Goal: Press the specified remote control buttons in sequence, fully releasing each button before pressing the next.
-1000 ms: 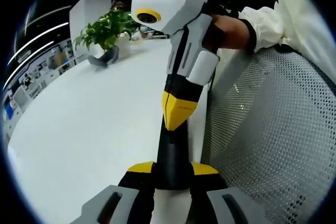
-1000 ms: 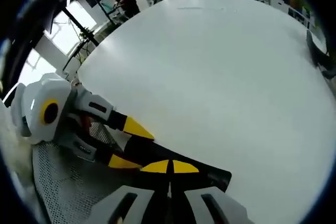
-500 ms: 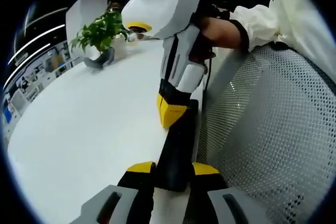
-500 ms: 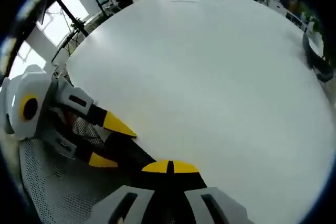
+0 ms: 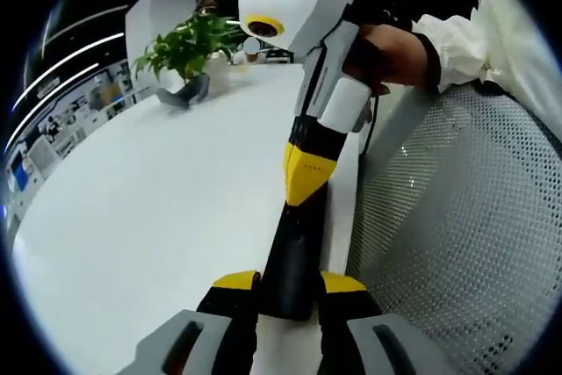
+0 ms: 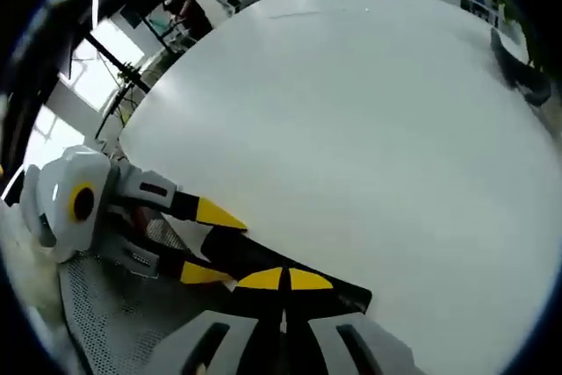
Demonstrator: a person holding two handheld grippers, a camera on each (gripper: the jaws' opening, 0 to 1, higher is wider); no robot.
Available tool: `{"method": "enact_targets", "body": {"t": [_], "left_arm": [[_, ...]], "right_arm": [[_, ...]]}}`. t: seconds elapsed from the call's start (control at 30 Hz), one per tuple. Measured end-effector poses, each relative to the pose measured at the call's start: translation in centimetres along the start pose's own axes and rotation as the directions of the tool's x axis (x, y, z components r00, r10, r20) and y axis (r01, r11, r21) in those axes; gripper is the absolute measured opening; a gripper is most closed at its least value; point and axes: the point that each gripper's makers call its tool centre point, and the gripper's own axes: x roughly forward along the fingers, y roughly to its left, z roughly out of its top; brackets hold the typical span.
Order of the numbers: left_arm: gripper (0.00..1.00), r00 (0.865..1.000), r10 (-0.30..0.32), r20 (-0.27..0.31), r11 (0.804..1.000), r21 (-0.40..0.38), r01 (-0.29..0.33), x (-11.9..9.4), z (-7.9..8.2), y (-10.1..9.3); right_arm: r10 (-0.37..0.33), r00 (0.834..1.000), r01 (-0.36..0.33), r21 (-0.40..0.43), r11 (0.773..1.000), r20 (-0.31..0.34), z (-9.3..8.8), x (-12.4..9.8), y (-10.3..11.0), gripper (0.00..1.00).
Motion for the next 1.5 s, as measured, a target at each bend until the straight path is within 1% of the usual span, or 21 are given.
{"method": "enact_targets", "body": {"t": [0.03,0.1,0.17,0.2,0.3,0.37,0.4,0.6,0.77,0.93,1.07,1.13,1.23,1.3,1.4,1.5], "left_arm": [[0.25,1.0,0.0,0.003,1.0,0.0,0.0,0.0,0.0,0.0],[0.26,1.0,0.001,0.002,1.0,-0.001,-0.001,0.0,0.0,-0.1],[0.26,1.0,0.001,0.002,1.0,-0.003,-0.001,0.0,0.0,-0.1],[0.27,1.0,0.0,0.002,1.0,-0.003,0.0,0.0,0.0,-0.1],[0.27,1.0,0.0,0.002,1.0,-0.003,0.0,0.0,0.1,-0.2],[0.27,1.0,0.0,0.002,1.0,-0.001,0.0,0.1,0.1,-0.2],[0.27,1.0,0.001,0.002,1.0,-0.001,-0.001,0.0,0.1,-0.2],[0.27,1.0,0.002,-0.001,1.0,0.001,-0.002,0.0,0.1,-0.2],[0.27,1.0,0.001,-0.003,1.0,0.004,-0.001,0.0,0.1,-0.2],[0.26,1.0,-0.001,-0.003,1.0,0.007,0.001,0.0,0.1,-0.3],[0.26,1.0,-0.002,-0.005,1.0,0.009,0.002,0.0,0.1,-0.3],[0.26,1.0,-0.001,-0.005,1.0,0.009,0.002,0.0,0.1,-0.3],[0.24,1.0,-0.007,-0.003,1.0,0.018,0.007,0.0,0.1,-0.4],[0.24,1.0,-0.006,-0.004,1.0,0.014,0.006,0.0,0.1,-0.4],[0.24,1.0,-0.007,-0.003,1.0,0.016,0.007,0.0,0.1,-0.5],[0.24,1.0,-0.008,-0.003,1.0,0.018,0.008,0.0,0.1,-0.5]], "right_arm": [[0.0,1.0,0.0,-0.001,1.0,-0.004,-0.1,0.1,0.1,0.0],[-0.01,0.999,0.01,-0.02,1.0,-0.032,-0.5,0.3,0.1,0.0],[-0.009,1.0,0.009,-0.021,1.0,-0.018,-0.4,0.1,0.0,0.0],[-0.002,0.999,0.001,-0.004,1.0,-0.042,-0.8,0.2,0.0,0.0],[-0.005,0.999,0.004,-0.015,1.0,-0.034,-0.7,0.2,0.2,0.0],[-0.024,0.999,0.022,-0.056,0.998,-0.037,-0.7,0.2,0.2,0.0],[-0.028,0.999,0.026,-0.062,0.998,-0.037,-0.7,0.2,0.3,0.0],[-0.041,0.998,0.038,-0.077,0.996,-0.038,-0.7,0.4,0.1,0.0],[-0.03,0.999,0.028,-0.053,0.998,-0.032,-0.7,0.3,0.0,0.0],[-0.028,0.999,0.026,-0.058,0.998,-0.03,-0.7,0.3,0.1,0.0],[-0.004,1.0,0.004,0.001,1.0,-0.03,-0.6,0.2,0.0,0.0],[0.009,0.998,-0.007,0.025,1.0,-0.058,-1.1,0.1,0.1,0.0],[0.013,0.998,-0.012,0.026,1.0,-0.055,-1.1,0.0,0.4,0.0],[0.032,0.998,-0.03,0.037,0.999,-0.054,-1.1,-0.1,0.8,0.0],[0.012,0.999,-0.01,0.031,0.999,-0.053,-1.1,-0.2,0.4,0.0],[-0.003,0.998,0.005,0.035,0.999,-0.066,-1.3,-0.2,0.0,0.0]]}}
